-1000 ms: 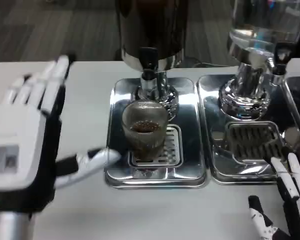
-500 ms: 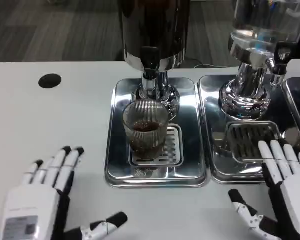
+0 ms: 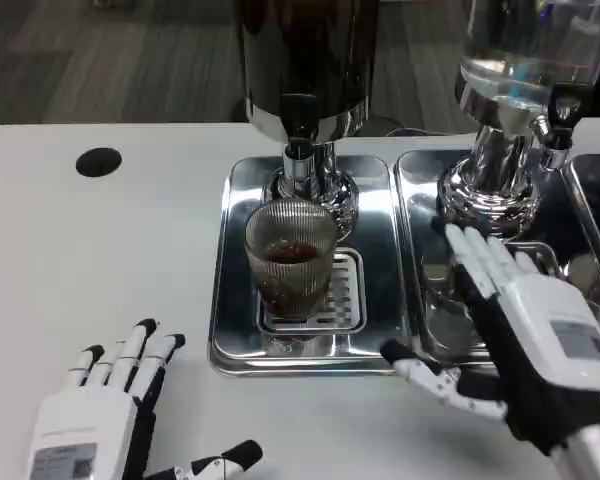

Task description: Grasp the cup under the faucet to collect the drink, then remove the cup.

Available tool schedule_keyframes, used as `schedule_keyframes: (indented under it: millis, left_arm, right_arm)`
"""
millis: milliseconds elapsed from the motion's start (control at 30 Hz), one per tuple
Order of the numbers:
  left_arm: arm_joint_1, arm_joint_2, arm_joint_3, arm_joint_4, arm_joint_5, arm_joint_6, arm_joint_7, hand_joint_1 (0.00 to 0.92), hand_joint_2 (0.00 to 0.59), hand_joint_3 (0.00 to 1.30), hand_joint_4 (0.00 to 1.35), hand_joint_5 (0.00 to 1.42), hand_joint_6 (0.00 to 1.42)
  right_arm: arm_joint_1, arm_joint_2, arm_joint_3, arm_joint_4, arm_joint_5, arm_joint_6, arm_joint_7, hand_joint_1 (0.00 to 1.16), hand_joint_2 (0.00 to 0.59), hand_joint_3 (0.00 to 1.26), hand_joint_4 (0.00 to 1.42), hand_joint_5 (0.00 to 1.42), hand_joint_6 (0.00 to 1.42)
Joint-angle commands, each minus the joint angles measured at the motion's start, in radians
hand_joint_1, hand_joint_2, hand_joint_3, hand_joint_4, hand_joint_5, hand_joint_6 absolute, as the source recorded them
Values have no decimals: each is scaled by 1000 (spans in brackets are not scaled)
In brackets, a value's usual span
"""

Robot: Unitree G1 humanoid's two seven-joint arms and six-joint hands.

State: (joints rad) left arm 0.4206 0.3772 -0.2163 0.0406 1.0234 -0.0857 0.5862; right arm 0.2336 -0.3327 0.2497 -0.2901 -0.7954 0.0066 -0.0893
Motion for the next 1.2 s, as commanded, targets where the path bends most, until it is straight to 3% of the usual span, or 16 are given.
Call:
schedule_keyframes:
  millis: [33,100,200,300,433,533,900,1067,1200]
  left_arm:
    - [5,12,4,-10,-19,6,19,0,65,223,0,172,132]
    - [11,17,9,-17,-26,6,22,0,73,240,0,174,132]
    - [19,26,21,-16,-46,3,26,0,91,273,0,176,132]
    - [26,34,30,-11,-56,2,32,0,95,303,0,177,132]
    - [32,36,41,-7,-72,0,37,0,163,360,0,180,132]
    - [34,36,46,-11,-79,4,35,0,172,413,0,181,132]
    - [57,45,70,-24,-90,6,33,0,168,544,0,192,144]
    - [84,40,88,-44,-101,-2,42,0,239,596,0,192,147]
    - [107,37,97,-87,-101,-1,45,0,257,633,0,204,157]
  right_arm:
    - [-113,51,23,20,44,51,99,321,170,0,0,0,0]
    - [-180,78,38,62,67,81,149,253,148,0,0,0,0]
    - [-271,118,44,150,107,115,179,242,145,0,0,0,0]
    - [-319,135,51,197,123,130,184,238,142,0,0,0,0]
    - [-369,150,63,235,129,152,188,234,140,0,0,0,0]
    - [-409,165,66,276,132,173,180,238,141,0,0,0,0]
    - [-491,208,108,392,133,189,155,358,149,0,0,0,0]
    - [-522,223,114,429,136,197,142,376,144,0,0,0,0]
    - [-541,234,115,463,147,199,130,382,144,0,0,0,0]
